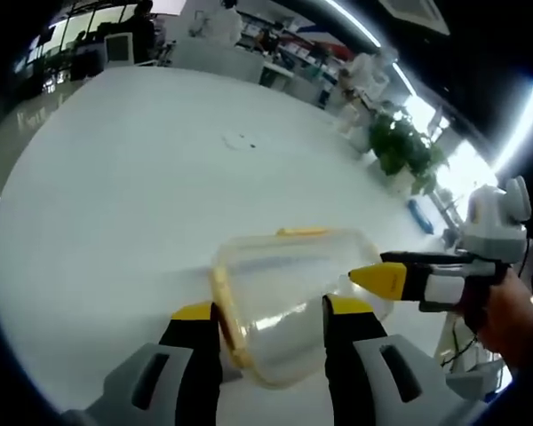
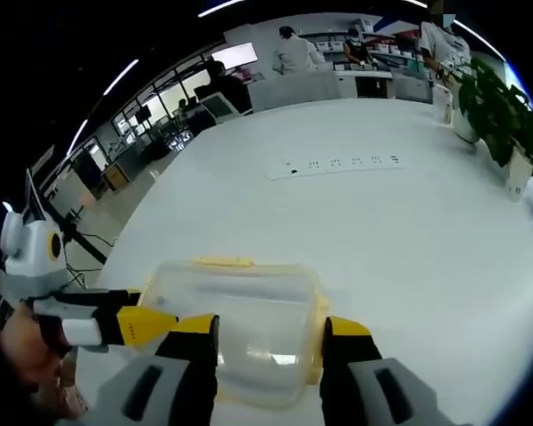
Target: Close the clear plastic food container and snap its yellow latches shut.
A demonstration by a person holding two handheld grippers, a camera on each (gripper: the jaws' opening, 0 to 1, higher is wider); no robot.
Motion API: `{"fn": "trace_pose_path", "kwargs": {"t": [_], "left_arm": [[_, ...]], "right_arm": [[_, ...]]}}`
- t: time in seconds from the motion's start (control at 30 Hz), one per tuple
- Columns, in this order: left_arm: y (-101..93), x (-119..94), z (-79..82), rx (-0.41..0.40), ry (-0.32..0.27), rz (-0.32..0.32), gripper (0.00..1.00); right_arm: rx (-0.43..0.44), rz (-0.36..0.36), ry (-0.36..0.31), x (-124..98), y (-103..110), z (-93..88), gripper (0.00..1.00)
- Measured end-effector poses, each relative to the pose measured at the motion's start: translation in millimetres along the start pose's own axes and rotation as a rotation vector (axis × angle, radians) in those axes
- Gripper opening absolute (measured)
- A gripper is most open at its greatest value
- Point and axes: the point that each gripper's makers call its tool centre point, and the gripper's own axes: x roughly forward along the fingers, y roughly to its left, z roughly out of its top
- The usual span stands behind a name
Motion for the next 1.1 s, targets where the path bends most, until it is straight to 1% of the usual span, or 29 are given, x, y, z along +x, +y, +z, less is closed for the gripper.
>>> {"fn": "trace_pose_path", "kwargs": {"t": [0.23, 0.57, 0.67, 0.87, 0.93, 0.97, 1.03, 1.07, 1.1], "left_arm": [[17.9, -2.9, 12.1, -0.008, -0.008, 0.01, 0.43], [51.9, -13.8, 25.6, -0.022, -0.002, 0.036, 0.43], [53.4, -13.0, 27.3, -0.023, -0.005, 0.045, 0.44], [52.4, -12.6, 27.2, -0.014, -0.018, 0.055, 0.45], [53.0, -12.6, 27.6, -0.021, -0.019, 0.055, 0.45], [53.5, -12.7, 27.8, -0.031, -0.018, 0.056, 0.46], [54.7, -12.6, 28.1, -0.038, -0.018, 0.05, 0.46], [54.6, -12.9, 28.3, -0.042, -0.019, 0.045, 0.47], [54.4, -13.1, 28.1, -0.036, -0.014, 0.031, 0.47]], "right_arm": [[-0.008, 0.018, -0.022, 14.8, 11.2, 11.7, 0.44], [-0.024, 0.075, -0.041, 38.0, 42.0, 23.1, 0.44], [-0.019, 0.082, -0.037, 40.6, 45.1, 24.3, 0.44], [-0.022, 0.086, -0.038, 39.2, 43.8, 23.5, 0.45], [0.009, 0.101, -0.034, 39.4, 43.6, 21.8, 0.46], [-0.01, 0.101, -0.038, 39.0, 42.9, 22.3, 0.46], [-0.02, 0.109, -0.043, 38.9, 44.4, 21.9, 0.48], [-0.045, 0.137, -0.03, 40.5, 47.7, 19.1, 0.53], [-0.022, 0.18, 0.022, 41.7, 53.9, 9.2, 0.58]]}}
